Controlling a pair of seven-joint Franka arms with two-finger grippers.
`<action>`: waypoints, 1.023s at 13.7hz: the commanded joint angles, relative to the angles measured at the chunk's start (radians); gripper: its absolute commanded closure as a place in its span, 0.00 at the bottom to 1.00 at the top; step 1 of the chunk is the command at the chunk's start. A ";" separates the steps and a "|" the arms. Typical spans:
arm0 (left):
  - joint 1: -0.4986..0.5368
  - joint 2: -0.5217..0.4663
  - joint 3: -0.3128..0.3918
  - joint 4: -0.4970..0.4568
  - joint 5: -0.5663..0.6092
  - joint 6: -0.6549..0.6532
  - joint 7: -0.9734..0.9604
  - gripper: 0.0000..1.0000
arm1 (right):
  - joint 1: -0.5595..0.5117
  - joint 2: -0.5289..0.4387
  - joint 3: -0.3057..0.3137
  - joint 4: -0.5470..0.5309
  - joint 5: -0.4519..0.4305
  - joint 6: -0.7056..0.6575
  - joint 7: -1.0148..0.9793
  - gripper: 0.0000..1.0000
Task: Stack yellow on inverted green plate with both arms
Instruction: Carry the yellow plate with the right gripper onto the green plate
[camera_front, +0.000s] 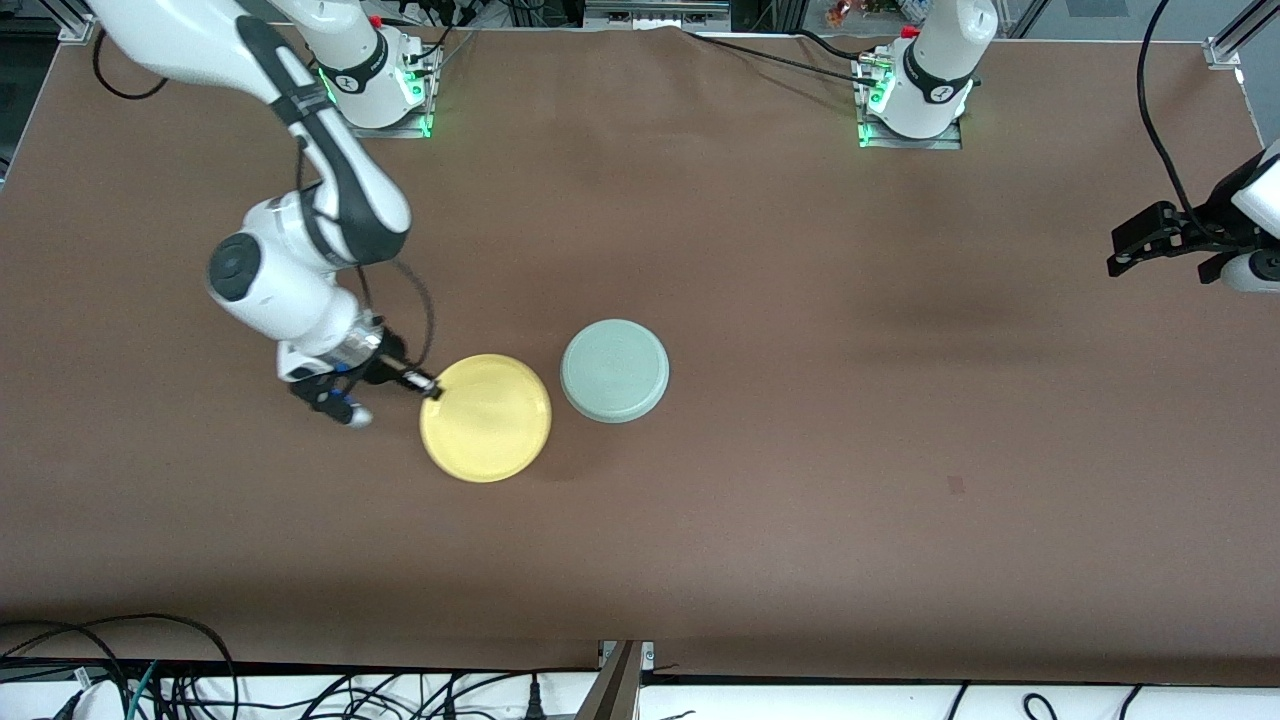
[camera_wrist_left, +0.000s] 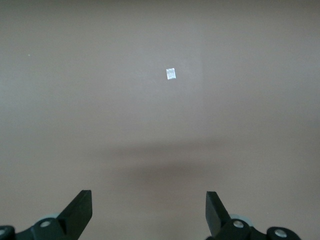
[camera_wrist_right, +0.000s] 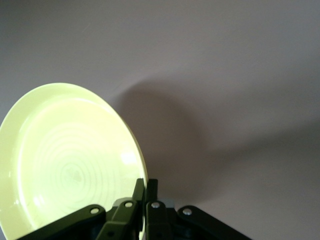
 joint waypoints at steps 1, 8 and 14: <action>0.032 0.068 -0.008 0.104 0.004 -0.003 0.023 0.00 | 0.119 0.036 -0.006 0.019 0.011 0.063 0.020 1.00; 0.025 0.100 -0.013 0.135 0.012 -0.003 0.015 0.00 | 0.251 0.097 -0.044 -0.001 -0.005 0.143 0.066 1.00; 0.025 0.100 -0.017 0.135 0.013 -0.006 0.015 0.00 | 0.284 0.103 -0.081 -0.045 -0.033 0.141 0.065 1.00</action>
